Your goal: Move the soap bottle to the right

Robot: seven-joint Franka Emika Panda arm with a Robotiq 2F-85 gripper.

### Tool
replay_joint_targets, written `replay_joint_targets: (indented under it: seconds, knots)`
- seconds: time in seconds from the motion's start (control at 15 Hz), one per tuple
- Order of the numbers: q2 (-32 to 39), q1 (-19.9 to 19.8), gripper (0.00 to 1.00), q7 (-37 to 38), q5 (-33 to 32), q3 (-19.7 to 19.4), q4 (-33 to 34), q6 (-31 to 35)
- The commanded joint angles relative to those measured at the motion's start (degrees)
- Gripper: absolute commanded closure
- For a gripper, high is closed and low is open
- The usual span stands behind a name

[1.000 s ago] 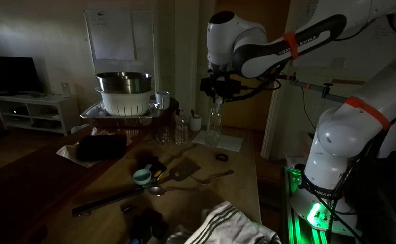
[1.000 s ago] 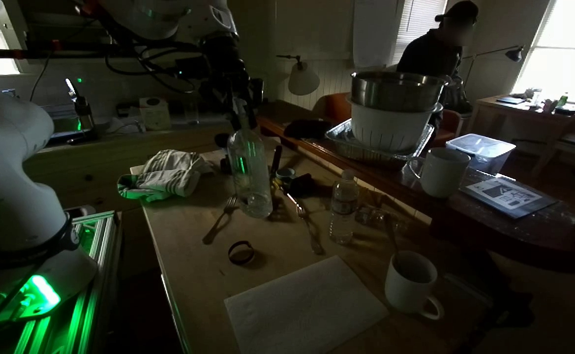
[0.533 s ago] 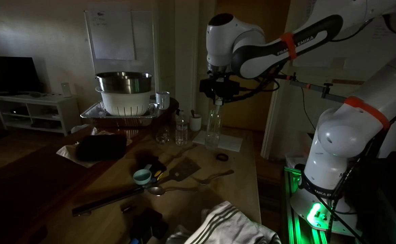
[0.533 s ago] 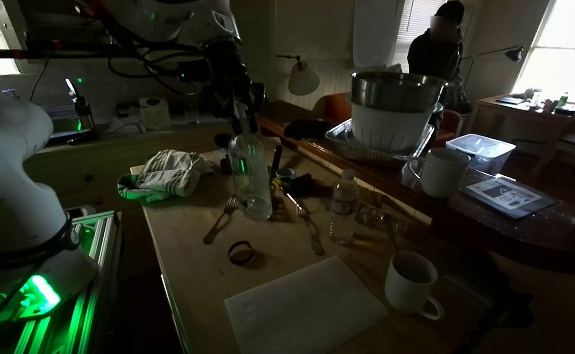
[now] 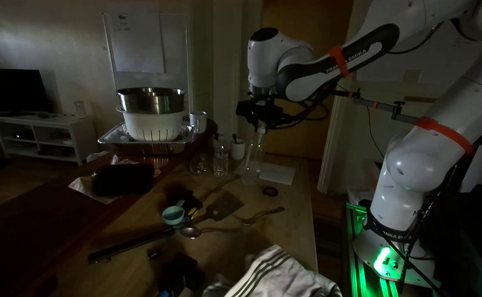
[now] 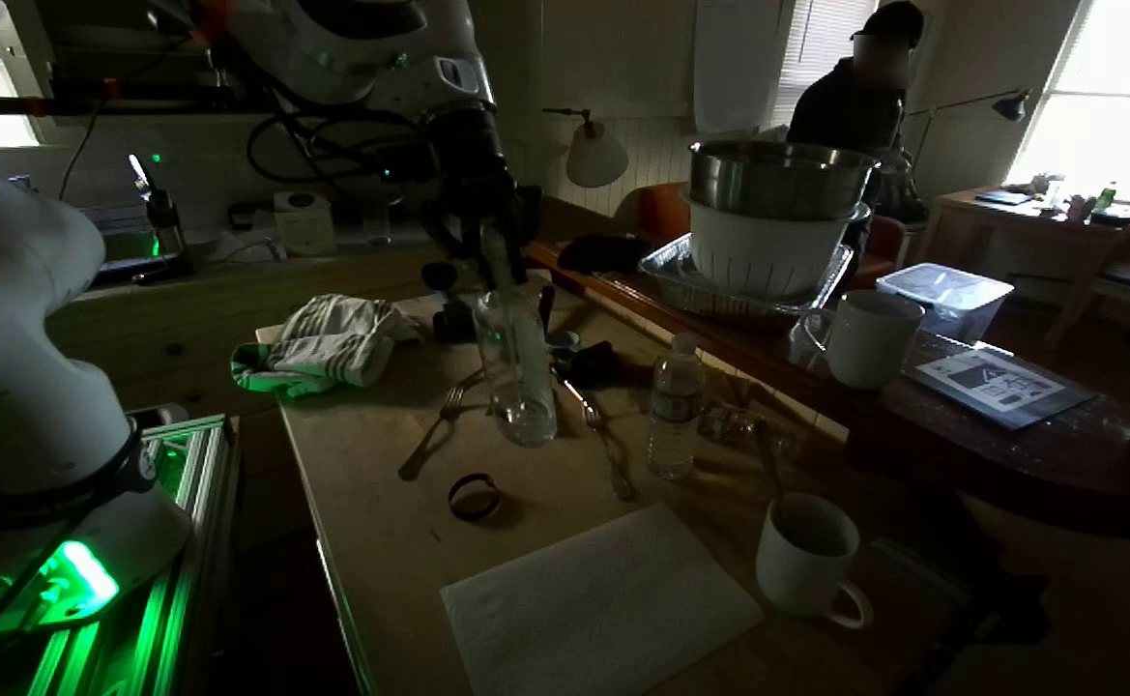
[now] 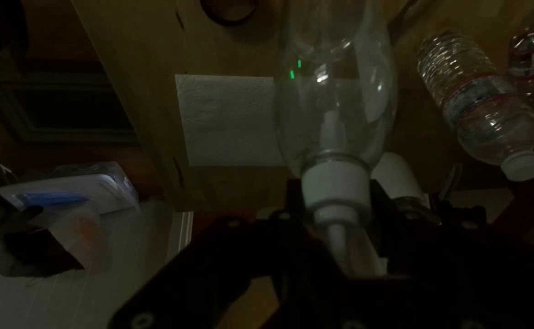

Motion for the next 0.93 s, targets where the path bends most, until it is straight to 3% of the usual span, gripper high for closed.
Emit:
replay_joint_targets:
  seconds: [0.0,0.27,0.87]
  knots:
    - [2.51,-0.38,0.89,6.75,-3.11,-0.34,0.31,2.92]
    - [5.15,-0.63,0.89,13.46,-7.10,-0.94,0.75,2.98]
    - [9.41,0.57,0.89,17.27,-7.79,-4.23,0.43,2.57]
